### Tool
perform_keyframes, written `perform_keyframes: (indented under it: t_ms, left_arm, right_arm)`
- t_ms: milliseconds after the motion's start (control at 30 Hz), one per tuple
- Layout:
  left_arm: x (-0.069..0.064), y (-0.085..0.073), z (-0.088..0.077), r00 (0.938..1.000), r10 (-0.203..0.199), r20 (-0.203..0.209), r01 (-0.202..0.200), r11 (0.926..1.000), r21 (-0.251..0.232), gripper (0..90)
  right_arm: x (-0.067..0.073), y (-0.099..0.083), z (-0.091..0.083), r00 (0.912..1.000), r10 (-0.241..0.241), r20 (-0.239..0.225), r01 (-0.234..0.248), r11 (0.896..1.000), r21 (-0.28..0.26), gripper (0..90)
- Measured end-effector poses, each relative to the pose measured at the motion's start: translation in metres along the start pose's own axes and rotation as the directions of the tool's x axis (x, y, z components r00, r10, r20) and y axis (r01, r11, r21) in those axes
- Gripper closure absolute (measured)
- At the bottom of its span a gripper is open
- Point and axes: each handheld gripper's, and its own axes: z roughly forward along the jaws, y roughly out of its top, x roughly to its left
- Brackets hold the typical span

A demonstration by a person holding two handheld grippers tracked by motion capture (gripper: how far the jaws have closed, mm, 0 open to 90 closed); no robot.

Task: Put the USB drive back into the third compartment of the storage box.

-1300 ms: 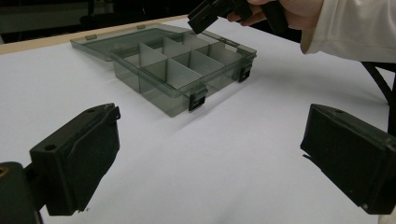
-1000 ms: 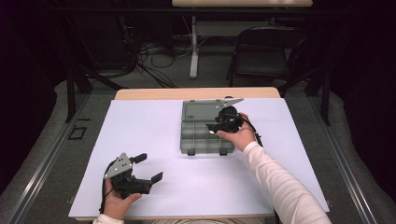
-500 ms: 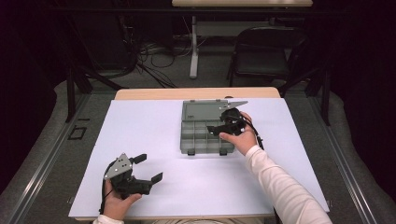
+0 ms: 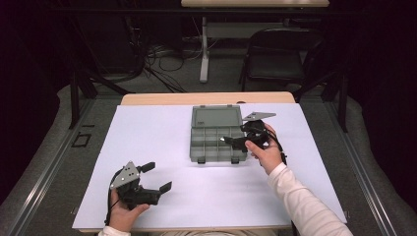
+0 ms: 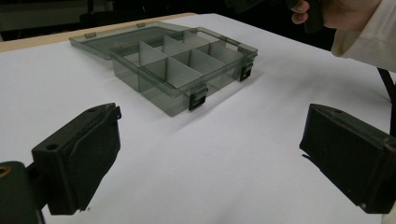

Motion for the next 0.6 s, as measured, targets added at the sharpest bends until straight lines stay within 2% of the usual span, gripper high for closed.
perform_keyframes:
  t_ms: [300, 600]
  left_arm:
    - [0.000, 0.000, 0.000, 1.0000, 0.000, -0.003, 0.000, 1.0000, -0.001, 4.5]
    - [0.000, 0.000, -0.001, 1.0000, 0.000, -0.007, 0.000, 1.0000, -0.004, 4.5]
  right_arm:
    - [0.006, -0.008, -0.013, 0.9996, -0.028, 0.002, 0.028, 0.999, -0.018, 12.9]
    - [0.008, -0.022, -0.035, 0.9994, -0.031, 0.017, 0.032, 0.998, -0.055, 12.1]
